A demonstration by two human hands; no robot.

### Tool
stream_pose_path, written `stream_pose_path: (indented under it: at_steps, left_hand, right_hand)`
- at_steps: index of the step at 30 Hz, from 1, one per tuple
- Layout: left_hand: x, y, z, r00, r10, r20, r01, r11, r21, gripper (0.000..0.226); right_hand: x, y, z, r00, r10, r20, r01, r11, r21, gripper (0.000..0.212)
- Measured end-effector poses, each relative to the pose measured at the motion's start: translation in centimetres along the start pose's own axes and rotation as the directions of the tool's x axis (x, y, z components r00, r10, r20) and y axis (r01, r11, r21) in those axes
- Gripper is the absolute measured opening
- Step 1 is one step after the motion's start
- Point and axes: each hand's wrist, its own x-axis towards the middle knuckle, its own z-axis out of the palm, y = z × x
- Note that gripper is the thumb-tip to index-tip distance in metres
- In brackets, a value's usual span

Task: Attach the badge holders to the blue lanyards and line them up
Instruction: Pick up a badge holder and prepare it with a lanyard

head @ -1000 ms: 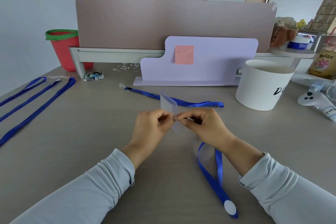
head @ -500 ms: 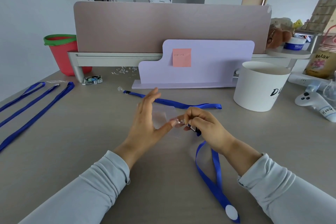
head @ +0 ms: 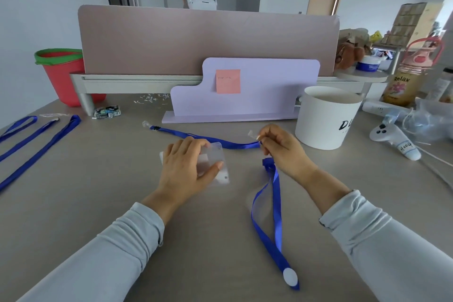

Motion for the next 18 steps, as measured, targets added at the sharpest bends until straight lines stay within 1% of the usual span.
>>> stream_pose_path:
  at_steps: [3, 6, 10, 13, 16, 18]
  left_hand:
    - [0.3, 0.8, 0.9, 1.000, 0.024, 0.006, -0.024, 1.000, -0.007, 0.045]
    - [0.8, 1.7, 2.0, 1.000, 0.017, -0.003, -0.017, 0.999, -0.042, 0.039]
    - [1.5, 2.9, 3.0, 0.999, 0.035, -0.001, -0.035, 0.997, -0.062, 0.040]
    - [1.8, 3.7, 3.4, 0.997, 0.073, -0.019, -0.074, 0.995, -0.071, 0.037]
    - [2.0, 4.3, 4.0, 0.995, 0.094, -0.027, -0.096, 0.992, -0.080, 0.036]
    - [2.0, 4.5, 4.2, 0.996, 0.094, -0.006, -0.094, 0.993, -0.078, 0.038]
  right_hand:
    - [1.2, -0.1, -3.4, 0.989, -0.046, -0.142, 0.034, 0.996, -0.086, 0.016]
    - [2.3, -0.6, -7.3, 0.955, -0.097, -0.281, 0.055, 0.986, -0.155, 0.016]
    - [2.2, -0.9, -10.3, 0.918, -0.163, -0.362, 0.077, 0.968, -0.240, 0.016]
    - [0.9, -0.7, -10.4, 0.918, -0.162, -0.362, 0.065, 0.961, -0.267, 0.015]
    - [-1.3, 0.1, -9.1, 0.958, -0.101, -0.269, 0.036, 0.971, -0.236, 0.017]
    - [-2.9, 1.2, -7.9, 0.978, -0.049, -0.201, -0.001, 0.969, -0.246, 0.017]
